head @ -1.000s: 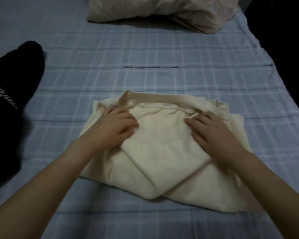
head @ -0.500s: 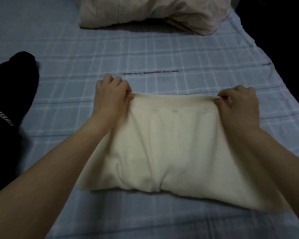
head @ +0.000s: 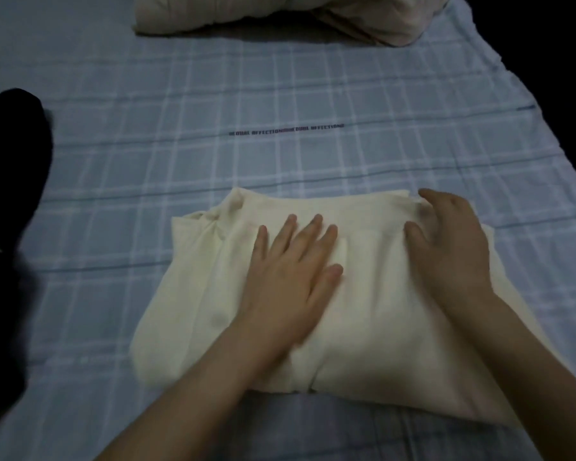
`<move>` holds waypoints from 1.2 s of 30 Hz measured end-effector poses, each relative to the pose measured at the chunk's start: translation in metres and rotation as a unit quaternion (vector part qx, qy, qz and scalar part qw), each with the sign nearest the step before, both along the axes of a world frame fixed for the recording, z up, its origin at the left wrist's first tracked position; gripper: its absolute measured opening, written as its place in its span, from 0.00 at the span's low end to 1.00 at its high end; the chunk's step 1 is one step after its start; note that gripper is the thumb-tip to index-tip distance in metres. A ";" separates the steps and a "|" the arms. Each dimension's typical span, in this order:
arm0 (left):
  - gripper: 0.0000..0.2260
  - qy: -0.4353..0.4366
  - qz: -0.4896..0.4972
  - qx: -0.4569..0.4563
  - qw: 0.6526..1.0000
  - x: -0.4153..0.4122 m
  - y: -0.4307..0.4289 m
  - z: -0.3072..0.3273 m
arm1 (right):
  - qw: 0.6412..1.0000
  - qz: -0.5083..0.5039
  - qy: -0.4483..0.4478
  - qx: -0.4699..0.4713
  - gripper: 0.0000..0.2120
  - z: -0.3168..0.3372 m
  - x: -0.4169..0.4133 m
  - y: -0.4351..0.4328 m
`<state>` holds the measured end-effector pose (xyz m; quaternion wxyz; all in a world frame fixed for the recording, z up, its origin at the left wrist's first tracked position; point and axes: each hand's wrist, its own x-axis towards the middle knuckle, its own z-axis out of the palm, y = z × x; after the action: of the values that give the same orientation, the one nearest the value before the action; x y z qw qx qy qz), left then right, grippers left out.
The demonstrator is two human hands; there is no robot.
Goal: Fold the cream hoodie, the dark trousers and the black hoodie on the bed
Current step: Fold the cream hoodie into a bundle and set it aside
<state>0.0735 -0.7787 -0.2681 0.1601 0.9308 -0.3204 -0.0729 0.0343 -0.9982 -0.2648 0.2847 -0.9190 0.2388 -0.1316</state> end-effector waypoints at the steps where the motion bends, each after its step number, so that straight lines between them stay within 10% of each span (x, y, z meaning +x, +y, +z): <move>1: 0.28 0.013 0.008 0.021 1.000 -0.001 -0.004 -0.009 | 1.000 0.013 -0.005 -0.001 0.24 0.002 -0.006 0.012; 16: 0.24 0.032 0.006 0.032 0.999 0.014 -0.007 -0.044 | 0.977 0.097 0.135 -0.132 0.27 -0.060 -0.023 0.054; 22: 0.24 -0.134 0.044 0.039 0.989 0.008 0.060 -0.027 | 0.978 0.085 0.118 -0.146 0.28 -0.063 -0.023 0.054; 31: 0.23 0.012 0.103 0.013 0.994 0.004 0.101 -0.054 | 0.977 0.081 0.108 -0.164 0.29 -0.069 -0.023 0.055; 36: 0.29 0.108 0.355 -0.093 0.924 -0.015 0.149 -0.042 | 0.978 0.078 0.109 -0.158 0.29 -0.069 -0.024 0.055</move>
<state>0.0583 -0.6294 -0.3104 0.2948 0.9510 0.0452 -0.0813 0.0104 -0.9431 -0.3336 0.1172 -0.9770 0.1725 -0.0444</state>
